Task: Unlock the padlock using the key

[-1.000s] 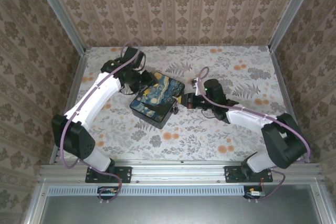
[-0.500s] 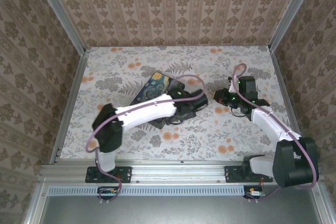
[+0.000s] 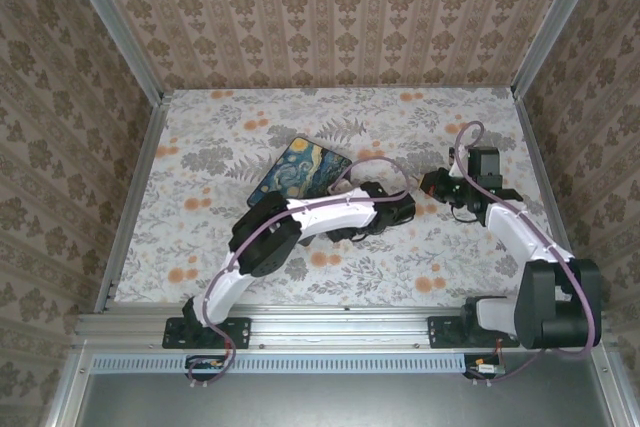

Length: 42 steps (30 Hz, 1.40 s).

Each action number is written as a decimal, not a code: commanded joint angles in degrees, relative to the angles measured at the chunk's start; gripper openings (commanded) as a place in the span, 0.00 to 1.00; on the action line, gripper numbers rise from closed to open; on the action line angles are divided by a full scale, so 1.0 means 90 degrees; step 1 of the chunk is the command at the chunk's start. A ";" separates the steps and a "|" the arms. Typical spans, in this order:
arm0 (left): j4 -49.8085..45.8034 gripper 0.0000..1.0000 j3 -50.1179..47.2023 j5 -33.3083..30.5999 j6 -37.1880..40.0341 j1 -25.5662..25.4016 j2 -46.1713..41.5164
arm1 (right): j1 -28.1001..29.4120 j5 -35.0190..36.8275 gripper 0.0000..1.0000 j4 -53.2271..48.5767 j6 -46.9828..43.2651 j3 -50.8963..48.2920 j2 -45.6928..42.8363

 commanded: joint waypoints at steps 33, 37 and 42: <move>0.0074 0.10 -0.0988 -0.0566 0.1245 0.0699 -0.0916 | 0.0155 -0.0834 0.00 0.0169 -0.0376 0.0527 0.0522; 0.0821 0.04 -0.1999 0.0370 0.2191 0.1009 -0.1999 | 0.0533 -0.0802 0.00 0.0192 -0.0309 0.0270 0.0303; 0.1161 0.00 -0.2602 0.1081 0.3009 0.1424 -0.2853 | 0.0827 -0.0594 0.00 0.0470 -0.0056 -0.0147 0.0131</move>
